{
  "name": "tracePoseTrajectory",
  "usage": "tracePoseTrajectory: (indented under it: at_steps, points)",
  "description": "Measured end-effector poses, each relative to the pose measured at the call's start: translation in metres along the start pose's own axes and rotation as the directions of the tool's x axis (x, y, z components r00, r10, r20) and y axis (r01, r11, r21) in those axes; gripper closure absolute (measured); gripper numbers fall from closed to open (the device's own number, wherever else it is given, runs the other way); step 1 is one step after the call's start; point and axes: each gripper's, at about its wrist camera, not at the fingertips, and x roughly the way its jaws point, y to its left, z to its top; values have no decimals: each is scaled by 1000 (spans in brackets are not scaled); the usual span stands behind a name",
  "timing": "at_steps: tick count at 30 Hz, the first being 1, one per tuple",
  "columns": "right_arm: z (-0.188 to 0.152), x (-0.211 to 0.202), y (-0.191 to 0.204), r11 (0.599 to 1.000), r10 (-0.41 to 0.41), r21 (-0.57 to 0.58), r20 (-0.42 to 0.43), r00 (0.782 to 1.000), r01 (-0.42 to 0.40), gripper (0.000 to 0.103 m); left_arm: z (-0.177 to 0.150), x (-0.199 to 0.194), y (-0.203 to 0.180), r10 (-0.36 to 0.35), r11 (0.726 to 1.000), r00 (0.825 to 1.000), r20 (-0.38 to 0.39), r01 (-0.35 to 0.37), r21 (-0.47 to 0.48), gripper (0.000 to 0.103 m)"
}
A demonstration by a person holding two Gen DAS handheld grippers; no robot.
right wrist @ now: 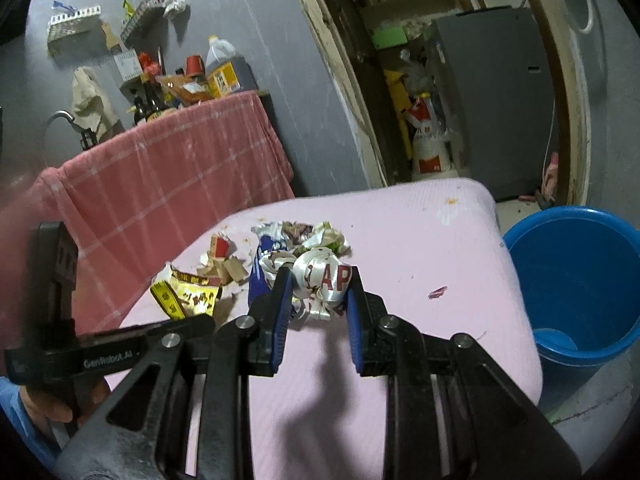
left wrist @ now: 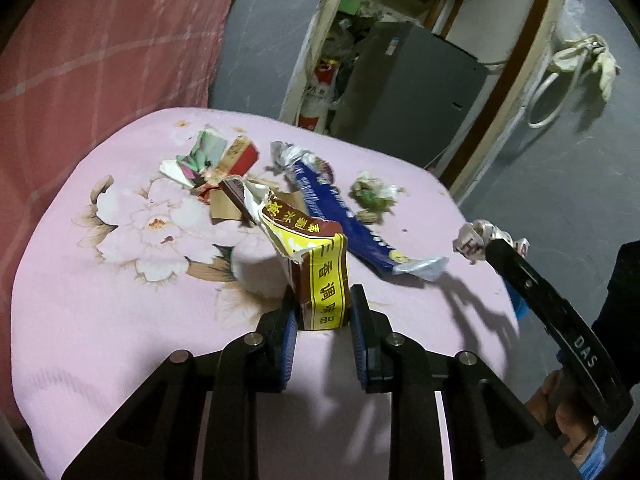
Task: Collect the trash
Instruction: 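Carry both items over the blue bucket and open both tools to drop them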
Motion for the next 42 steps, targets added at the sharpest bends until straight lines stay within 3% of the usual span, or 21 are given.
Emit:
tracePoseTrajectory:
  at_steps: [12,19,26,29,33,38,42]
  points:
    - [14,-38,-1,995,-87,-24,170,982,93,77,17,-14,-40,-97,992,988,120,87,86,82]
    - [45,-70,-18,982,-176,-13,315,933,189,76,42,-13,-86,-177,972,961,214,137,189,82]
    - [81,-96,-55,959,-275,49,423,863,281,75,75,7,-140,-272,938,925,267,193,287,82]
    - [89,-101,-79,938,-339,83,432,836,338,75,86,22,-160,-305,922,919,249,219,320,82]
    - [88,-104,-111,916,-401,144,403,823,375,75,97,55,-188,-330,904,929,165,261,340,82]
    - [78,-100,-147,890,-454,217,329,828,402,75,102,93,-216,-329,886,943,52,290,361,82]
    - [72,-90,-171,869,-479,267,249,842,416,75,101,125,-230,-326,879,944,-50,322,351,82]
